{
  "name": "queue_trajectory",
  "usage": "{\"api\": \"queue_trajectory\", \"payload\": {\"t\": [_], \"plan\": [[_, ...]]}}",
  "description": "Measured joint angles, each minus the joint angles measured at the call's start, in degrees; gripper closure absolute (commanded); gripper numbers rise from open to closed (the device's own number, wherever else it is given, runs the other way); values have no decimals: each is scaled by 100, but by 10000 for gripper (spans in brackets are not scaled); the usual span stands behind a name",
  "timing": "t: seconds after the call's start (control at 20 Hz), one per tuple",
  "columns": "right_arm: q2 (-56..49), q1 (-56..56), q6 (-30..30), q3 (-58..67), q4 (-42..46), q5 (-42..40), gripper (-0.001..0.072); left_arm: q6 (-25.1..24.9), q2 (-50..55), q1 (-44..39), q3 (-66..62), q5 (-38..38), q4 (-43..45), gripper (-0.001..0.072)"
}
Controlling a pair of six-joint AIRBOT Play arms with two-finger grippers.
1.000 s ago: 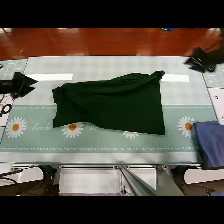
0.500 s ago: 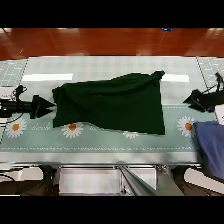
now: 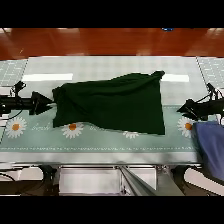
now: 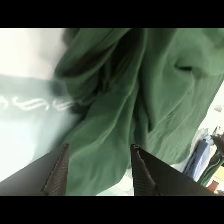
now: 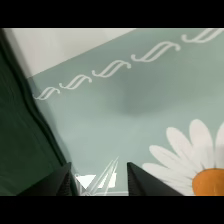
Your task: Fold the shirts.
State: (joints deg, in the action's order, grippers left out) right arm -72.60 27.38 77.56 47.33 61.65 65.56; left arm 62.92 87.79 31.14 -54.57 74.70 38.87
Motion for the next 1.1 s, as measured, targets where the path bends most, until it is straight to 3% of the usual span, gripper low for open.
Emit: {"api": "queue_trajectory", "payload": {"t": [0.4, 0.75, 1.1], "plan": [[4, 0, -85, -22, -162, -17, 303, 245, 251, -734, -573, -304, 61, 234], [4, 0, -177, -22, -262, -13, 303, 1093, 595, -1012, -1093, -210, 975, 234], [4, 0, -197, -22, -278, -44, 303, 1239, 684, -1329, -1167, -188, 1176, 260]]}}
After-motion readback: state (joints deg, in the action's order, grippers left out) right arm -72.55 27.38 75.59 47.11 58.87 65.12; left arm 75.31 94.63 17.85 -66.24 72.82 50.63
